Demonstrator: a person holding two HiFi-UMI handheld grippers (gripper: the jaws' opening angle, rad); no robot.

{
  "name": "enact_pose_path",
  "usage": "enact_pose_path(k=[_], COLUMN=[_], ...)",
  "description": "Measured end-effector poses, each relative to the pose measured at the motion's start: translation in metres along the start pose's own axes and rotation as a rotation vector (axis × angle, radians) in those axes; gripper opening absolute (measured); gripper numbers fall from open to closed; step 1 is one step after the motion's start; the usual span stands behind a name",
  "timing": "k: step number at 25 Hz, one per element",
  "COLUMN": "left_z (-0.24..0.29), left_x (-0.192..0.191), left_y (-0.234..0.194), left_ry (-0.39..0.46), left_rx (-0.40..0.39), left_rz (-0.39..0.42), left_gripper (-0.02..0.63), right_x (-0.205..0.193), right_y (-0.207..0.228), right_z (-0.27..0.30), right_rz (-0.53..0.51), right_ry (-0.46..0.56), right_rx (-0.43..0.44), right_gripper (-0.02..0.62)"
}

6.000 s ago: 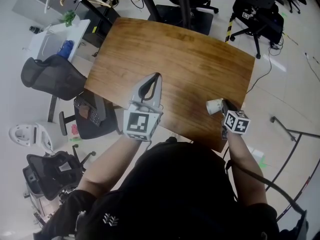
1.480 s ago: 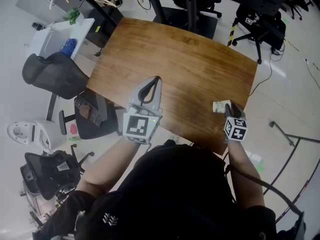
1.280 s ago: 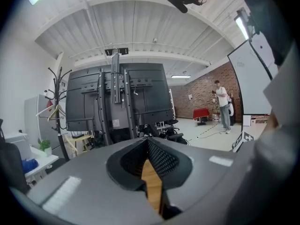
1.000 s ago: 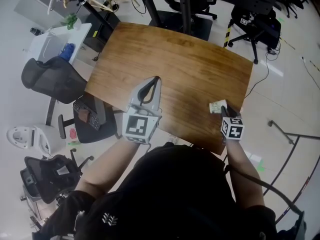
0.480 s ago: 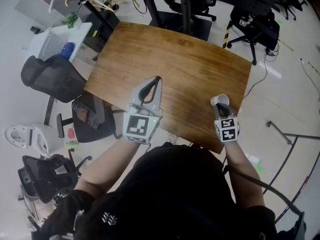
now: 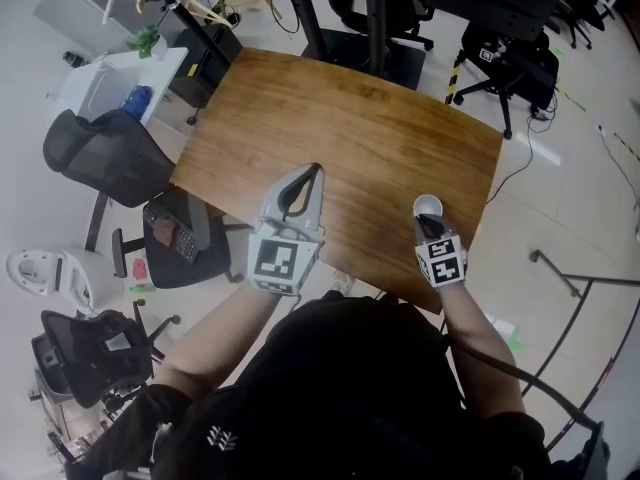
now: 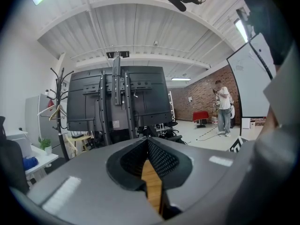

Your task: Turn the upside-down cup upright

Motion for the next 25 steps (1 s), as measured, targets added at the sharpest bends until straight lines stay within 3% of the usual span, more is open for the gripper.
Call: enact_pose_path(k=[5, 8, 11, 14, 17, 20, 25], left_z=[0.0, 0.007, 0.01, 0.024, 0.052, 0.085, 0.101], left_x=[-0.006, -0.016, -0.034, -0.037, -0.025, -0.027, -0.038], left_y=[-0.004, -0.003, 0.011, 0.025, 0.038, 0.06, 0.08], left_ry=[0.003, -0.002, -0.023, 0.005, 0.062, 0.042, -0.011], left_rx=[-0.002, -0.014, -0.06, -0.085, -0.117, -0.184, -0.215], left_rz=[-0.014, -0.028, -0.04, -0.04, -0.05, -0.06, -0.063], left_gripper=[0.0, 0.0, 0.0, 0.0, 0.0, 0.0, 0.0], right_x=[0.005, 0.011, 0.003, 0.018, 0.039, 0.052, 0.058], right_y=[0.001, 0.0, -0.002, 0.007, 0.034, 0.069, 0.079], right_z=[-0.008, -0.024, -0.048, -0.071, -0.094, -0.125, -0.136], right_rz=[0.007, -0.038, -0.001, 0.002, 0.13, 0.27, 0.337], right_ry=[0.049, 0.137, 0.23, 0.331, 0.457, 0.565, 0.603], right_rx=[0.0, -0.031, -0.111, -0.215, -0.272, -0.332, -0.416], right_gripper=[0.061, 0.057, 0.002, 0.002, 0.002, 0.002, 0.002])
Point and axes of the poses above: the fingertips, and each gripper's own axes: z forward along the fingers, y to its right, x out of its top, the point moved 7 cm from there along -z, backward along the fingers, and after that the axes turned 3 degrees about -y, right-handed, at the moved point
